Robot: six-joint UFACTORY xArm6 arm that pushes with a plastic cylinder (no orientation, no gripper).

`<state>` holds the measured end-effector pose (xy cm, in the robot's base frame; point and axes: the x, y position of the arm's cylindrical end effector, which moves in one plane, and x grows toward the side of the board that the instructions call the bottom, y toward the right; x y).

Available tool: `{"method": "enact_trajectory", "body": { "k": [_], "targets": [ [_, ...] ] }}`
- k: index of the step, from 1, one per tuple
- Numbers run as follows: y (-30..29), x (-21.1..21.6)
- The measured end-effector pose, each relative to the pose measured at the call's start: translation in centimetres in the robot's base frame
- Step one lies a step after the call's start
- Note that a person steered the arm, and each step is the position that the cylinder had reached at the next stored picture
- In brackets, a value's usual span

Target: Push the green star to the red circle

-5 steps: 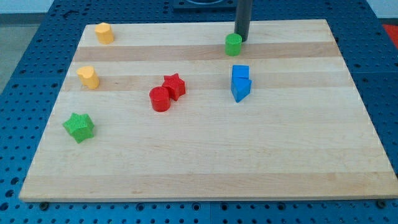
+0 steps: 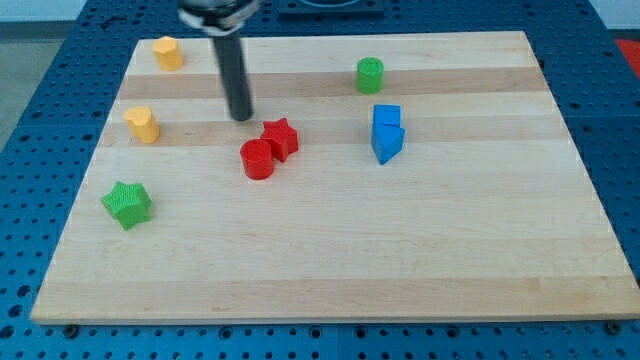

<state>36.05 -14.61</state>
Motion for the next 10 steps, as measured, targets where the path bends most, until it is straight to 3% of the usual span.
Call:
{"method": "enact_trajectory", "body": {
  "k": [2,4,5,7,8,10],
  "targets": [
    [-5.7,8.8],
    [-14.4,11.7],
    [-13.2,17.6],
    [-10.7,14.4],
    [-4.9,14.2],
    [-4.2,15.2]
  ]
}}
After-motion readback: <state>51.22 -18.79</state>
